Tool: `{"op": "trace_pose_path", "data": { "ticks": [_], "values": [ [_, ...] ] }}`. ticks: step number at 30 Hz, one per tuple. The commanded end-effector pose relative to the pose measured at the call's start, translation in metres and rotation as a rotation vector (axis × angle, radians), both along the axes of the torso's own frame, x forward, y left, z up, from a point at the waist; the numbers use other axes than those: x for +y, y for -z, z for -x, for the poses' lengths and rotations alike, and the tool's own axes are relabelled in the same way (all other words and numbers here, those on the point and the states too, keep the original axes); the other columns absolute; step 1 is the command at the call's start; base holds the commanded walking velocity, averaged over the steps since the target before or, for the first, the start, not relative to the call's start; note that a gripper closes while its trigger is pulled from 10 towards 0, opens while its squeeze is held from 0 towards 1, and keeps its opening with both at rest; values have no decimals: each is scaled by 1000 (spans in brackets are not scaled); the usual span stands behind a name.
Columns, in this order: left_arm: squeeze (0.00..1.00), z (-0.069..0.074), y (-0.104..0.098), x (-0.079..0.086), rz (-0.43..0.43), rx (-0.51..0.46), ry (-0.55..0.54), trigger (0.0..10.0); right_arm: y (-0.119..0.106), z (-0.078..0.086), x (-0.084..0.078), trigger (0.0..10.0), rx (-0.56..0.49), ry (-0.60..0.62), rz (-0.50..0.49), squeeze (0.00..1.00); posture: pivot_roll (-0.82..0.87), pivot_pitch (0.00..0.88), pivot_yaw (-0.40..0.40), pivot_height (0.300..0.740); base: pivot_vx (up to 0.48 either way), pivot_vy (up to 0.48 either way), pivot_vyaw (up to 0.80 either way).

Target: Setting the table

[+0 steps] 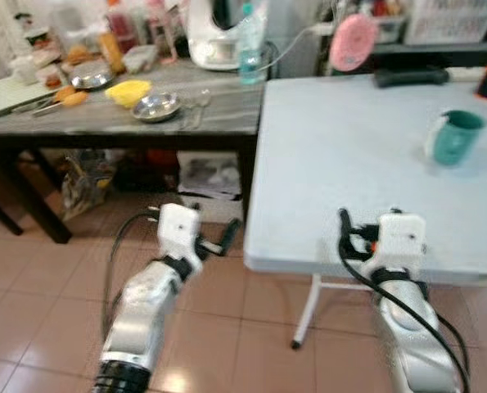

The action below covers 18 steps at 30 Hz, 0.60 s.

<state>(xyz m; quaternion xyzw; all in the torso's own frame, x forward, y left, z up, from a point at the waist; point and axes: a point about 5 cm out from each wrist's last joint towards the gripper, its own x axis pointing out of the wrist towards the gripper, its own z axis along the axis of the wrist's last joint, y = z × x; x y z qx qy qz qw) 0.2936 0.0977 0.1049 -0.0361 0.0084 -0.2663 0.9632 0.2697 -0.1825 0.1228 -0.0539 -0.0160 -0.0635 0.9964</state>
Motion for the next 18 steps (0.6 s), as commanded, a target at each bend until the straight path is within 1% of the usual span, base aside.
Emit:
{"op": "trace_pose_path", "data": {
  "ticks": [1,7,8,12,18],
  "values": [
    [0,-2,-2,8,-19,-10,-12,10000,-1,0,6,10000,-9,-10,-13,0,-111,0,89,740,0,-480,-500],
    [0,-1,-2,8,-18,-10,-11,10000,-2,0,6,10000,-11,-7,-13,0,-112,0,89,740,0,-480,-452],
    [0,-1,-2,8,-22,-11,-12,10000,-1,0,6,10000,-11,-6,-13,0,-112,0,89,740,0,-360,0],
    [0,-2,-3,8,2,-18,-20,10000,-1,0,7,10000,-12,-6,-15,0,-113,0,91,740,0,0,0],
    [0,-2,-4,9,-5,-20,-2,10000,-1,1,7,10000,-13,-10,-16,0,-114,0,93,740,0,0,0]
  ]
}}
